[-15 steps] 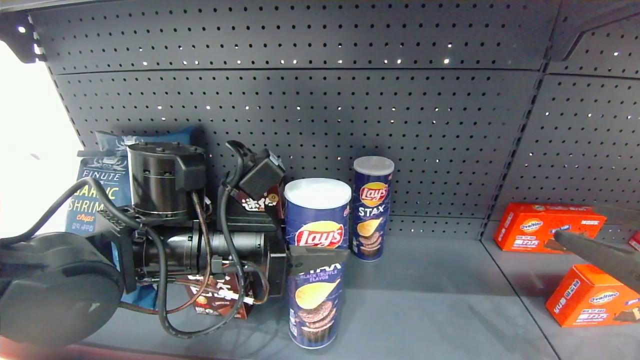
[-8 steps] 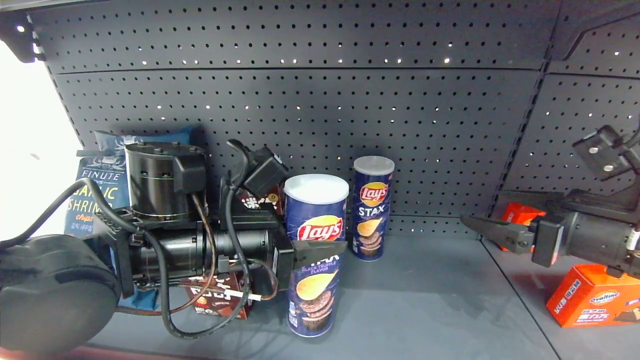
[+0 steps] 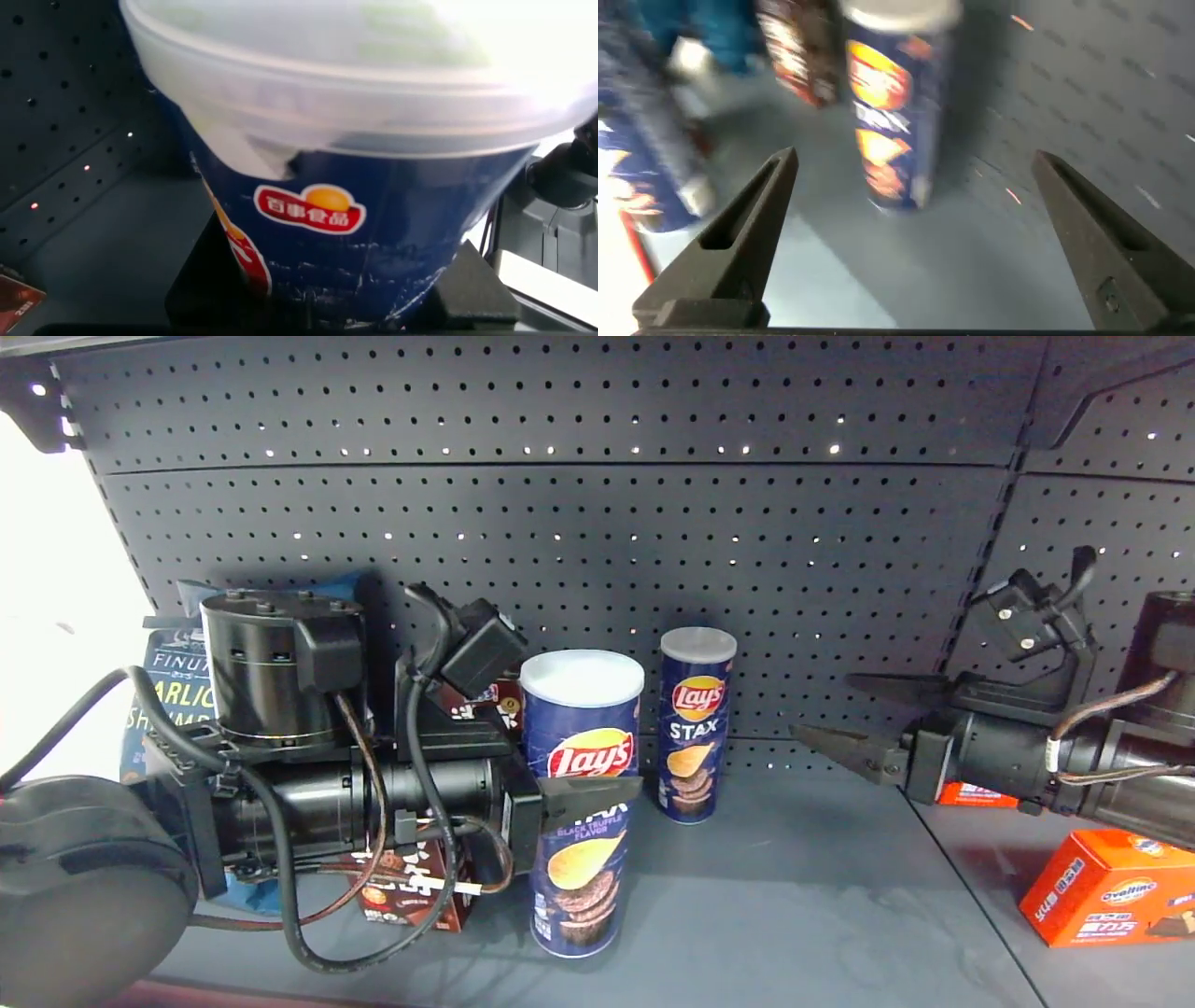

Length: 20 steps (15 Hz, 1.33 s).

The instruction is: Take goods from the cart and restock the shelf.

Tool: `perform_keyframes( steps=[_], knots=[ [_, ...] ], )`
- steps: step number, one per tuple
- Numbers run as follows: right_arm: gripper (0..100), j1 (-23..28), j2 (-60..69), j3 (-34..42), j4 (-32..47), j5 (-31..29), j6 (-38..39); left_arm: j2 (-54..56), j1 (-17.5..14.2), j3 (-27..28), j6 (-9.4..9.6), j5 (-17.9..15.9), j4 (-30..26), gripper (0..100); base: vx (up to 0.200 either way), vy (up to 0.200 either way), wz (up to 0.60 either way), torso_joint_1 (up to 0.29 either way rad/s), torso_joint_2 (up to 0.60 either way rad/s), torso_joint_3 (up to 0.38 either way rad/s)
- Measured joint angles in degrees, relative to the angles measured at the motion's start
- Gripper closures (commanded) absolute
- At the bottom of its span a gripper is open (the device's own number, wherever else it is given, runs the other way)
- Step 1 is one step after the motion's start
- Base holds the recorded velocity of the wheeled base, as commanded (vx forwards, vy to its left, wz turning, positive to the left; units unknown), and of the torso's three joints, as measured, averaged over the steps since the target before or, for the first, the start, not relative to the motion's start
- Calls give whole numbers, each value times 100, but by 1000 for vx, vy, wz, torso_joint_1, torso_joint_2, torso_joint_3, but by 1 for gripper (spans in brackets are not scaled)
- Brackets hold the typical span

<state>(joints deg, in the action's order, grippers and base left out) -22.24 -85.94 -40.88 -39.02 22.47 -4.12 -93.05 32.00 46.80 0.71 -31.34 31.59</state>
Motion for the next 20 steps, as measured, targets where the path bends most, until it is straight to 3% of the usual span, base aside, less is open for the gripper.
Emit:
perform_keyframes(
  steps=[2,13,20],
  knots=[
    [0,57,-358,-66,-400,397,2,17,-2,-11,0,0,0,100,0,0,0,0,0,0],
    [0,250,-1686,-606,-951,1547,-167,85,-63,-15,-16,-35,5,100,0,0,0,0,0,0],
    [0,229,-2426,-1086,-1136,1779,-167,88,-63,-17,-13,-62,5,100,0,0,0,0,0,0]
  ],
)
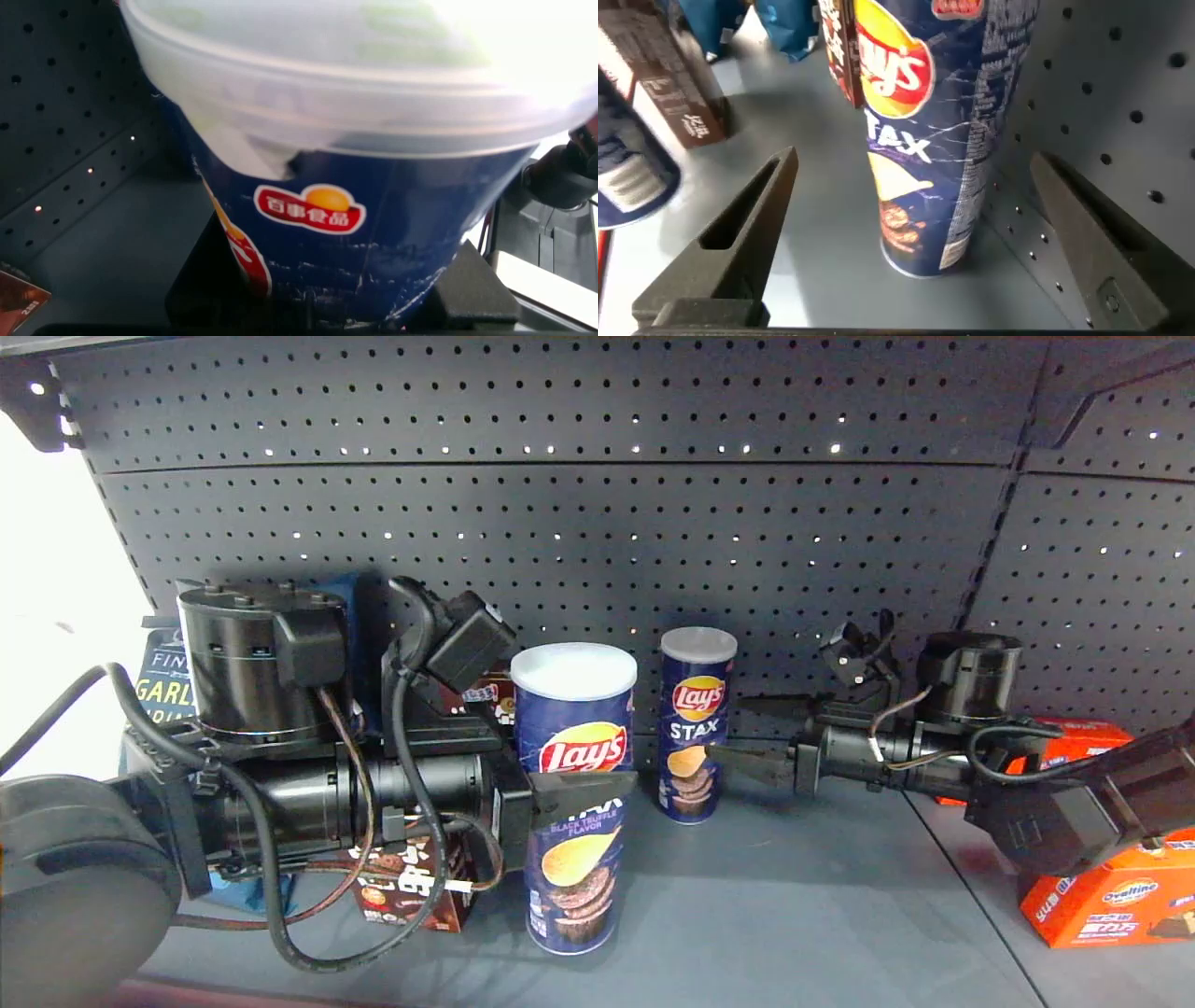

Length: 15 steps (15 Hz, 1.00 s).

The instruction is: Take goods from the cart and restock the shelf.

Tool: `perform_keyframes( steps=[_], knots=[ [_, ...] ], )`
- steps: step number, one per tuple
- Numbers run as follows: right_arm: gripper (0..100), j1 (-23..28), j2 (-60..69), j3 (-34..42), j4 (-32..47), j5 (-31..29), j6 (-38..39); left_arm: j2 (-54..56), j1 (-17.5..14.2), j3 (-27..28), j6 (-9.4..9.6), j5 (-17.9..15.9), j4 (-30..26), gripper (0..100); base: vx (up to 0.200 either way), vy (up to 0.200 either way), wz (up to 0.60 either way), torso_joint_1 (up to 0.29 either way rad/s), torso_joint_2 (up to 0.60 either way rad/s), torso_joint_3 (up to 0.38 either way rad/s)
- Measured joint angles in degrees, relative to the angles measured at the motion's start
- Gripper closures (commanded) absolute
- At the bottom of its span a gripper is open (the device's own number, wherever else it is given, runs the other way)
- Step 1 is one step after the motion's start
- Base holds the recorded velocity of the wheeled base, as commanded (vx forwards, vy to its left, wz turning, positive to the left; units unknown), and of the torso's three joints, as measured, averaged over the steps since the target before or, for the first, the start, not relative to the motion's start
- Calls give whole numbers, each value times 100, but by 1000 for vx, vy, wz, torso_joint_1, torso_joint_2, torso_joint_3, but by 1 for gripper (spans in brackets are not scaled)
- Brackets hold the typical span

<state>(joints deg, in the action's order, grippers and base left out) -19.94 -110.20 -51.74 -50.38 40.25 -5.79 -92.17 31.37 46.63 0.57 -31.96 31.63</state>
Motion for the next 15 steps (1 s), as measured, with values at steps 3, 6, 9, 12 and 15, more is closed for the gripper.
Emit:
perform_keyframes(
  steps=[3,6,9,12,15],
  knots=[
    [0,-6,-256,-104,-126,59,7,-5,0,20,-2,0,-2,100,0,0,0,0,0,0],
    [0,13,-484,-219,-143,63,5,-7,0,17,0,-2,0,100,0,0,0,0,0,0],
    [0,-28,-672,-311,-154,61,2,-7,0,6,0,-2,0,100,0,0,0,0,0,0],
    [0,-56,-831,-413,-165,61,2,-9,0,2,-2,-5,0,100,0,0,0,0,0,0],
    [0,-84,-973,-538,-184,59,2,-11,0,-2,-2,-5,-2,100,0,0,0,0,0,0]
  ],
)
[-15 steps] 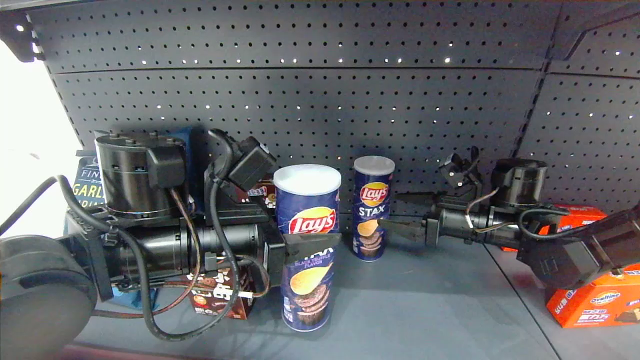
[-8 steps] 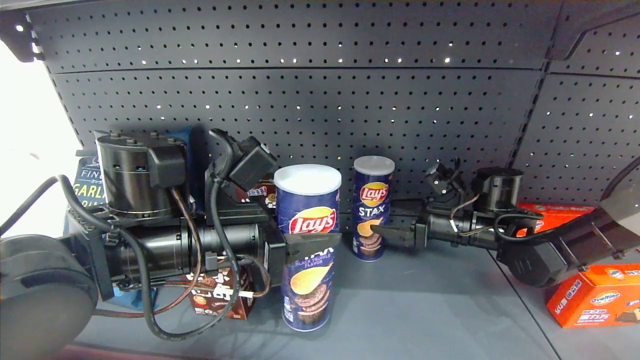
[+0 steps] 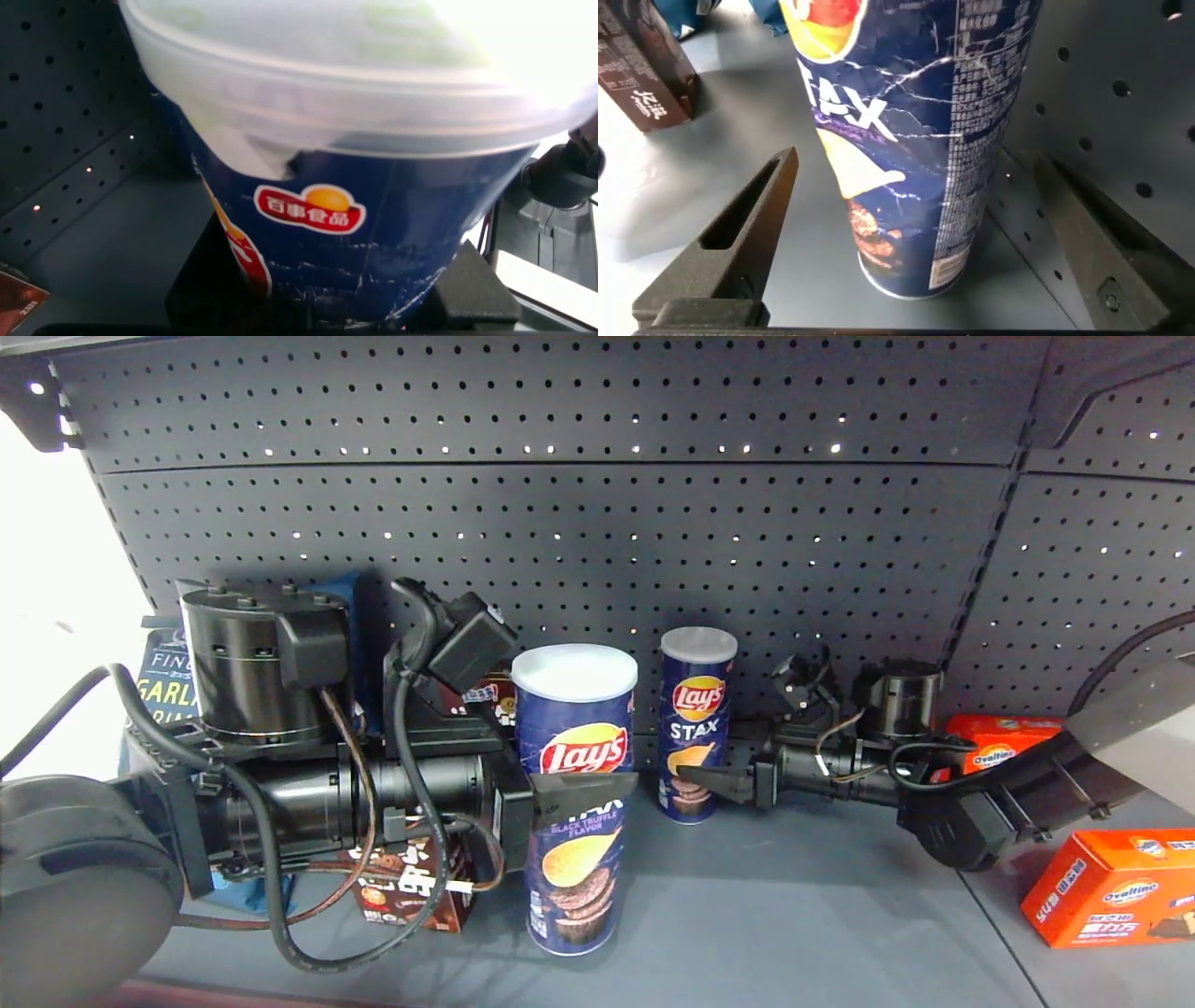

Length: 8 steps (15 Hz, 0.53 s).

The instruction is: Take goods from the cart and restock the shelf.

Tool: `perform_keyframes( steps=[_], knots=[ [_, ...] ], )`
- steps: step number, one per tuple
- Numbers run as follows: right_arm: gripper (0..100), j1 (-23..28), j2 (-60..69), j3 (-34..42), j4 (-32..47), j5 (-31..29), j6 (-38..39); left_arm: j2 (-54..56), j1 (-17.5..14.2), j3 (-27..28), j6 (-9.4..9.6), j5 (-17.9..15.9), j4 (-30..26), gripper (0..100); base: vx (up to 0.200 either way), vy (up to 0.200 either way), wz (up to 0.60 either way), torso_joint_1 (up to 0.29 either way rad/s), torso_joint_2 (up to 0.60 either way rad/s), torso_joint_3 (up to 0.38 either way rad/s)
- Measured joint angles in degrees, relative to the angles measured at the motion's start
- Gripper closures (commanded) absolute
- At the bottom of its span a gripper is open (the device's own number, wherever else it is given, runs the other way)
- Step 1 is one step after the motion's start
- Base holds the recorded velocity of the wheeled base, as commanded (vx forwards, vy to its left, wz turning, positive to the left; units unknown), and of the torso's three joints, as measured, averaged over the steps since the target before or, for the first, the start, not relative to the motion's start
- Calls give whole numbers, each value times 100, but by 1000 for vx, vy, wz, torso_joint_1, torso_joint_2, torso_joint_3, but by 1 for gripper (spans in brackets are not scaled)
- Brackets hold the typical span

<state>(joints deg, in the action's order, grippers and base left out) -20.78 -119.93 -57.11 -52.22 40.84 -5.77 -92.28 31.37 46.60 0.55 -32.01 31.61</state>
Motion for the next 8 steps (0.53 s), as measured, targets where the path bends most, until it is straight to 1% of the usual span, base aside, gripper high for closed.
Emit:
perform_keyframes(
  steps=[8],
  knots=[
    [0,-115,-313,-368,0,-9,0,-2,0,-44,-1,2,11,100,0,0,0,0,0,0]
  ],
)
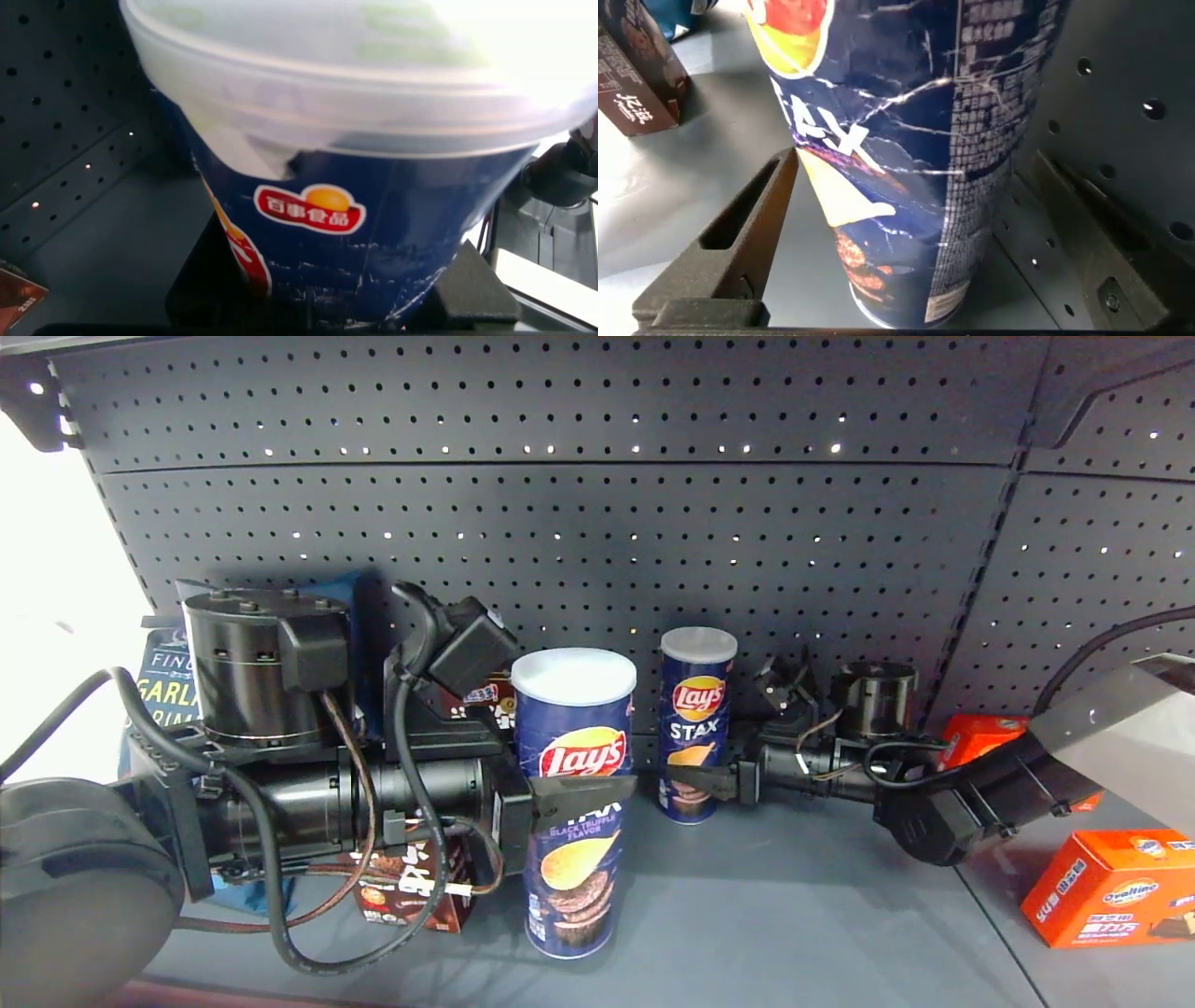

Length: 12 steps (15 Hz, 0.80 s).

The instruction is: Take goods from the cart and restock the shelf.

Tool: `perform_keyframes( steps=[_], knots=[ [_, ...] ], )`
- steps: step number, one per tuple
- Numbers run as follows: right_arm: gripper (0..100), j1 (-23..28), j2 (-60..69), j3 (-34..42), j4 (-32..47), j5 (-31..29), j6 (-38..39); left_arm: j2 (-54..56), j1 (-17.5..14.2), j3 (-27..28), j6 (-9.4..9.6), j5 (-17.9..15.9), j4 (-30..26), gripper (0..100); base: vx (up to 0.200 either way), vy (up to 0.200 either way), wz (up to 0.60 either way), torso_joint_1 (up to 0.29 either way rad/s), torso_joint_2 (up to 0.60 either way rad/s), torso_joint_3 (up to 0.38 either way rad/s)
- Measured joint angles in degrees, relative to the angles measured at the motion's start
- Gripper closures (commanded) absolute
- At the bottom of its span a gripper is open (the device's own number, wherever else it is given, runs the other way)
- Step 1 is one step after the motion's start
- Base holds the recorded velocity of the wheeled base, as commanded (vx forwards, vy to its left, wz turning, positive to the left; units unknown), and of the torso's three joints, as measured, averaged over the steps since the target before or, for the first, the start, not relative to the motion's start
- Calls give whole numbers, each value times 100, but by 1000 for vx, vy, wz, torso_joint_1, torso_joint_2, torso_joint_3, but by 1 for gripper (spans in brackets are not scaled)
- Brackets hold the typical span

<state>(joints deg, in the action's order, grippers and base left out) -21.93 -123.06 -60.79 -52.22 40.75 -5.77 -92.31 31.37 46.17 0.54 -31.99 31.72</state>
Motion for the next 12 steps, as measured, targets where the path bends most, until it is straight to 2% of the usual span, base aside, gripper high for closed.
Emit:
perform_keyframes(
  steps=[1,2,12],
  knots=[
    [0,-4,-23,-4,-7,2,2,0,0,0,0,5,-2,100,0,0,0,0,0,0],
    [100,-9,-48,-6,-11,5,0,0,0,-6,1,7,-2,100,0,0,0,0,0,0],
    [100,-113,5,176,-57,-72,-2,38,-6,-74,0,24,-2,100,0,0,0,0,0,0]
  ],
)
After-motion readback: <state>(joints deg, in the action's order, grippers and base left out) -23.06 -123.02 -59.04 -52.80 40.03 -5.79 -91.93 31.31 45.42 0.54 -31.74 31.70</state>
